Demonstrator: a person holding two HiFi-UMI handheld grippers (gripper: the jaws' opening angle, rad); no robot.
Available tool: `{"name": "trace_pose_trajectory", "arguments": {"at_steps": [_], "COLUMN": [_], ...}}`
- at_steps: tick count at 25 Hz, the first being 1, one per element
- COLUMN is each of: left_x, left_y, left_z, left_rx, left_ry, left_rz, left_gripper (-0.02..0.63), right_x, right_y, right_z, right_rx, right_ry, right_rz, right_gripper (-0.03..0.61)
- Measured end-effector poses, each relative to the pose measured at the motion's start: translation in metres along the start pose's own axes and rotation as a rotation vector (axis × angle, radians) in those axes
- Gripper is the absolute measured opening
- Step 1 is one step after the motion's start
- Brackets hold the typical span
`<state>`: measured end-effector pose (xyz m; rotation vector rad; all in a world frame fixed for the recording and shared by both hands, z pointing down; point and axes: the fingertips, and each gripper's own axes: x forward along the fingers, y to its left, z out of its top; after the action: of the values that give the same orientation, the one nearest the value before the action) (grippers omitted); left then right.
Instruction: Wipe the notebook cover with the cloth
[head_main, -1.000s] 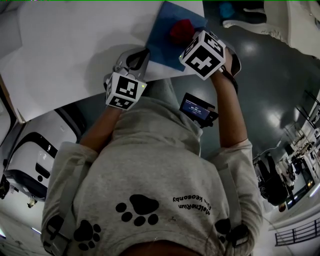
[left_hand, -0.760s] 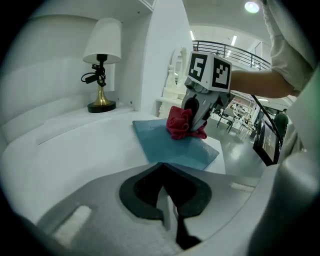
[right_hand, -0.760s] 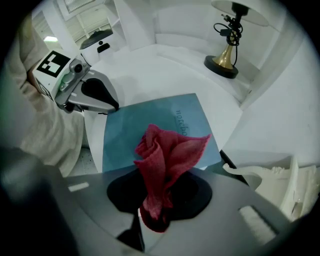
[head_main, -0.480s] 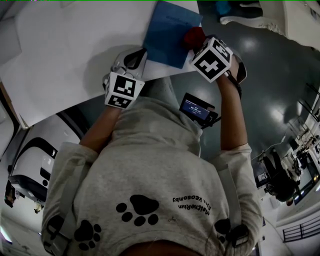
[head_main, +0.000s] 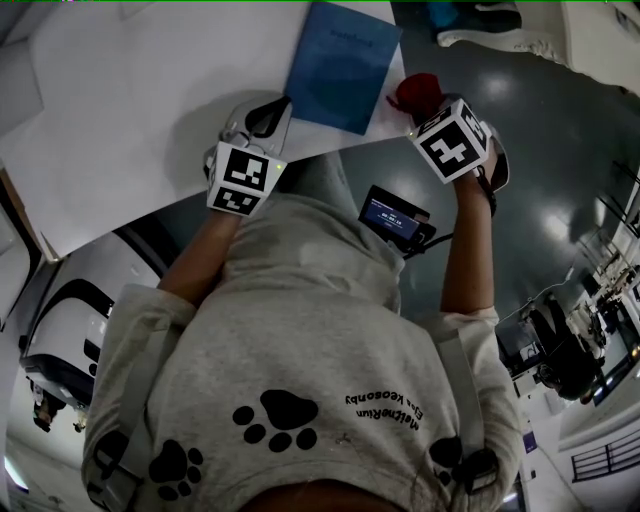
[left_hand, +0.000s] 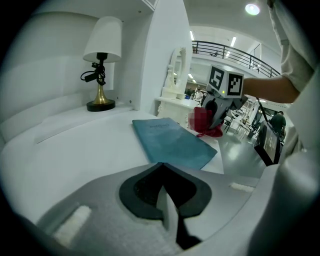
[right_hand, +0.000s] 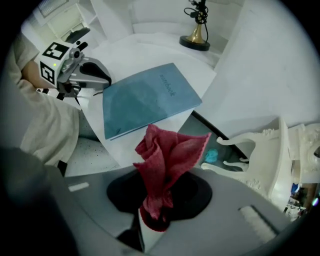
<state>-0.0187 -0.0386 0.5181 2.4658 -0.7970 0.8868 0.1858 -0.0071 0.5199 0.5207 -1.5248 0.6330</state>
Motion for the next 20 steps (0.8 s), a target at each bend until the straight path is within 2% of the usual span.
{"name": "trace_pose_trajectory", "arguments": {"at_steps": [4,11,20], "left_x": [-0.012,-0.019,-0.015], "left_y": [0.003,0.002,0.001], "left_z": [-0.005,-0.006,-0.008], "left_rx": [-0.002,-0.013,-0.01], "left_ry": [0.017,0.023,0.037], "left_rz": [0.015,0.021,0.021], "left_gripper": [0.0,0.0,0.0], "right_x": [-0.029,-0.049,-0.028], "right_y": [0.013,0.038,0.078], "right_z": [0.03,0.088,0.148], "right_rx": [-0.011,-0.123,-0.268], "right_ry": [-0.092,-0.202,-0.229], "right_rz": [-0.009,0.004,0.089], "right_gripper": [0.091,0.091,0.091]}}
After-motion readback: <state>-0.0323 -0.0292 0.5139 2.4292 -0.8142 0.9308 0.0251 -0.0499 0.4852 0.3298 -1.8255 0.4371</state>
